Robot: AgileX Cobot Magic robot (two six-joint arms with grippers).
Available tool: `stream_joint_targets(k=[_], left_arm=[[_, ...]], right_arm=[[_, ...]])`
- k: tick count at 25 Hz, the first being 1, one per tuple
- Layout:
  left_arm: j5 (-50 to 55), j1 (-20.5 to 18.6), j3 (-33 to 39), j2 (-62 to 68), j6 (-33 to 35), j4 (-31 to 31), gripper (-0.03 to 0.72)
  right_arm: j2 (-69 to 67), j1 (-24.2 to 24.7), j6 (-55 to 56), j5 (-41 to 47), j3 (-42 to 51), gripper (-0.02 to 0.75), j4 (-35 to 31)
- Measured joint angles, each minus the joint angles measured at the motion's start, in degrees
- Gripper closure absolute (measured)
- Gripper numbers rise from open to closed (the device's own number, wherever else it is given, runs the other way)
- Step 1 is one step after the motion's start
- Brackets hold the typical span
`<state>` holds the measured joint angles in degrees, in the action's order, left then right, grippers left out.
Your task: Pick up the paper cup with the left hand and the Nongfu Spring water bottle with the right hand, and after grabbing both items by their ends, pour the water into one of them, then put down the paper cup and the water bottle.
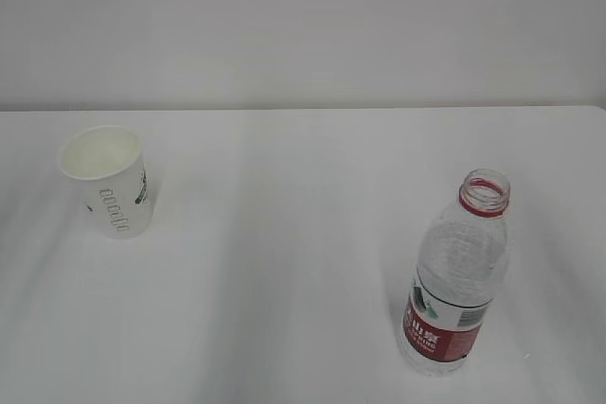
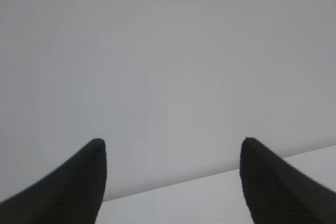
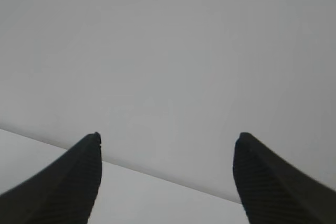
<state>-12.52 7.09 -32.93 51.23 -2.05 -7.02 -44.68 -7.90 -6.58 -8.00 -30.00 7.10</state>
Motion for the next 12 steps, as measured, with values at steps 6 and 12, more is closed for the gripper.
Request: stream_joint_targets(k=[6, 12], left_arm=[[-3.09, -5.92, 0.00, 2.77, 0.00, -0.10, 0.109], [-4.36, -12.94, 0.00, 2.91, 0.00, -0.12, 0.109]], right_arm=[[-6.10, 0.00, 0.00, -6.51, 0.00, 0.150, 0.00], [-12.97, 0.00, -2.59, -13.07, 0.00, 0.150, -3.05]])
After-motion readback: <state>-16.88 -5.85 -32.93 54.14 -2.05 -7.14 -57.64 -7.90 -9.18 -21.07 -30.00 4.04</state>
